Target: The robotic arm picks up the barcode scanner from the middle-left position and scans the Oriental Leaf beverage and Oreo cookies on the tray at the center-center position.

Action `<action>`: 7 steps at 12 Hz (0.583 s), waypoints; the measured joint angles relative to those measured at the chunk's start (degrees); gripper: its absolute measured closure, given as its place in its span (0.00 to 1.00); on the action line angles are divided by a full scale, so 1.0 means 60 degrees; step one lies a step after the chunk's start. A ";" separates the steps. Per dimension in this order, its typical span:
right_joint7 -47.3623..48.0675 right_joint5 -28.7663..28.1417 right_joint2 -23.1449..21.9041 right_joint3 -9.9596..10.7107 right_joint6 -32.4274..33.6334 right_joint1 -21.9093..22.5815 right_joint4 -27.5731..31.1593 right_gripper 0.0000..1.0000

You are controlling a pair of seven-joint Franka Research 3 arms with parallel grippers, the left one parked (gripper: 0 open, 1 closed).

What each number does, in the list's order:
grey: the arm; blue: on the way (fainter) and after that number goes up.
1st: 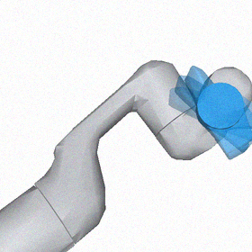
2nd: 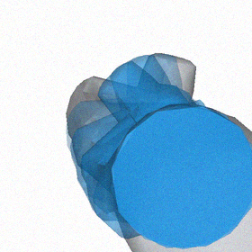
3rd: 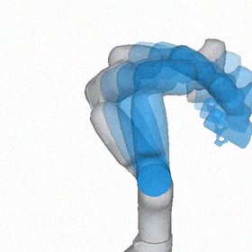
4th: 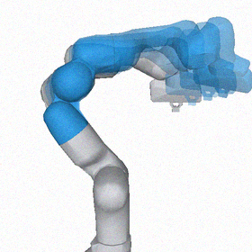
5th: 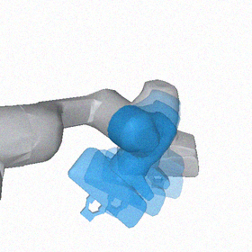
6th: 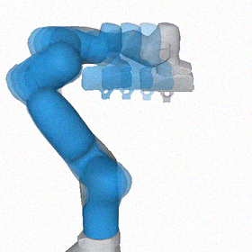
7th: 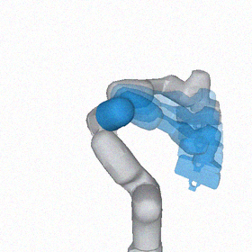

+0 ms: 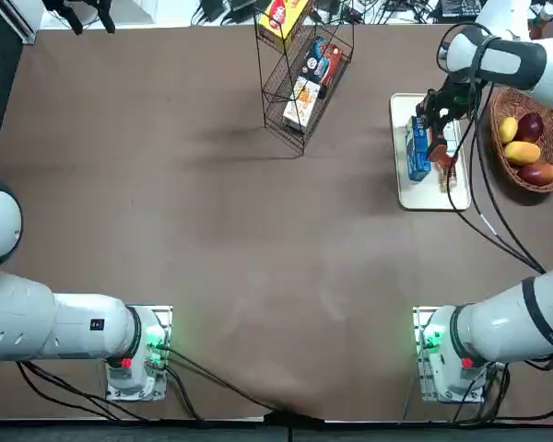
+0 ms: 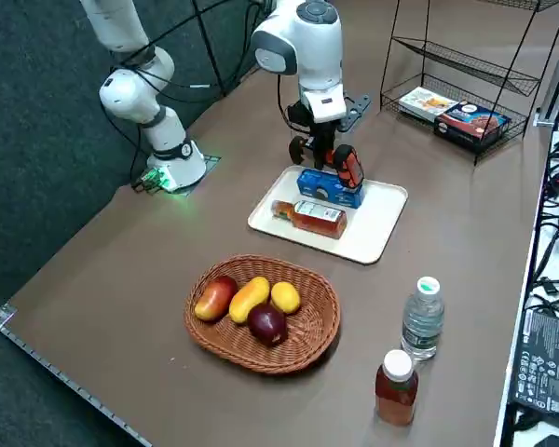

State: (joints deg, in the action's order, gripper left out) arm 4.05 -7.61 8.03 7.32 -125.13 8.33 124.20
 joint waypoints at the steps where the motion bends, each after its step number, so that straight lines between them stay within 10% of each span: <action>1: 0.0000 0.0000 0.0001 -0.0002 0.0000 0.0000 0.0000 0.57; 7: -0.0020 0.0005 0.0017 -0.0053 -0.0001 0.0013 0.0000 0.57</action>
State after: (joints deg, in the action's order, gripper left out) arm 3.93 -7.59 8.13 7.00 -125.14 8.41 124.20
